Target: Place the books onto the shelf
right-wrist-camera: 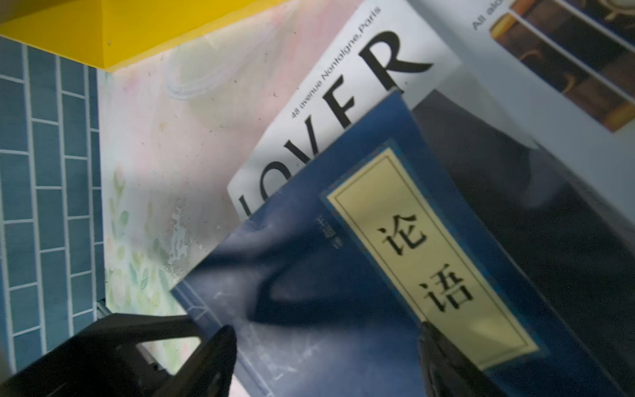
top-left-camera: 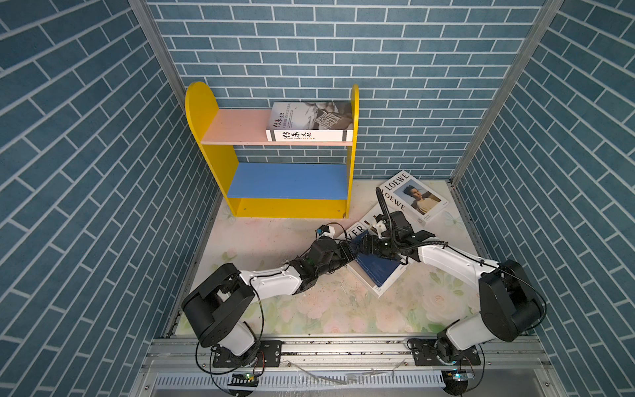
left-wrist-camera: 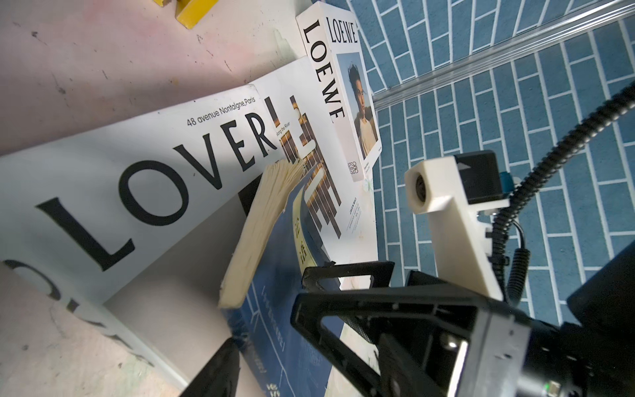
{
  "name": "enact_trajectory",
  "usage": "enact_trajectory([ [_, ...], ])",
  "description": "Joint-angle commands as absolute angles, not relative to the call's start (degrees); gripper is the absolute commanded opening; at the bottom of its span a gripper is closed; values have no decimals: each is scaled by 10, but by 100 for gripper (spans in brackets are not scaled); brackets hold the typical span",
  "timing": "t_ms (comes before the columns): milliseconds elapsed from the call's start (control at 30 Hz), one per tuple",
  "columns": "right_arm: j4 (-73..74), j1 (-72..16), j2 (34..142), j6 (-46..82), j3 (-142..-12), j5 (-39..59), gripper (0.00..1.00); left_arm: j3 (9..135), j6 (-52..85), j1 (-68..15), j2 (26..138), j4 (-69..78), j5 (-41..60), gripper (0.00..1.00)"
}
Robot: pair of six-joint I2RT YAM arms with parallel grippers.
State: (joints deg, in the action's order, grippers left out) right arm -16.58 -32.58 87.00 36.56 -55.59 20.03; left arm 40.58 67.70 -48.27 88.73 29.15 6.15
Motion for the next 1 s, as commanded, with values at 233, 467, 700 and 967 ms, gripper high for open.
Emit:
enact_trajectory([
  [233,-168,-322,886,382,-573,237,83,419,668,-479,914,392,91,63],
  [467,-256,-275,853,322,-625,166,83,406,679,-479,899,328,72,63],
  [700,-227,-272,897,336,-611,183,81,360,699,-479,852,268,38,65],
  [967,-194,-272,912,336,-589,166,84,327,697,-479,778,182,16,70],
])
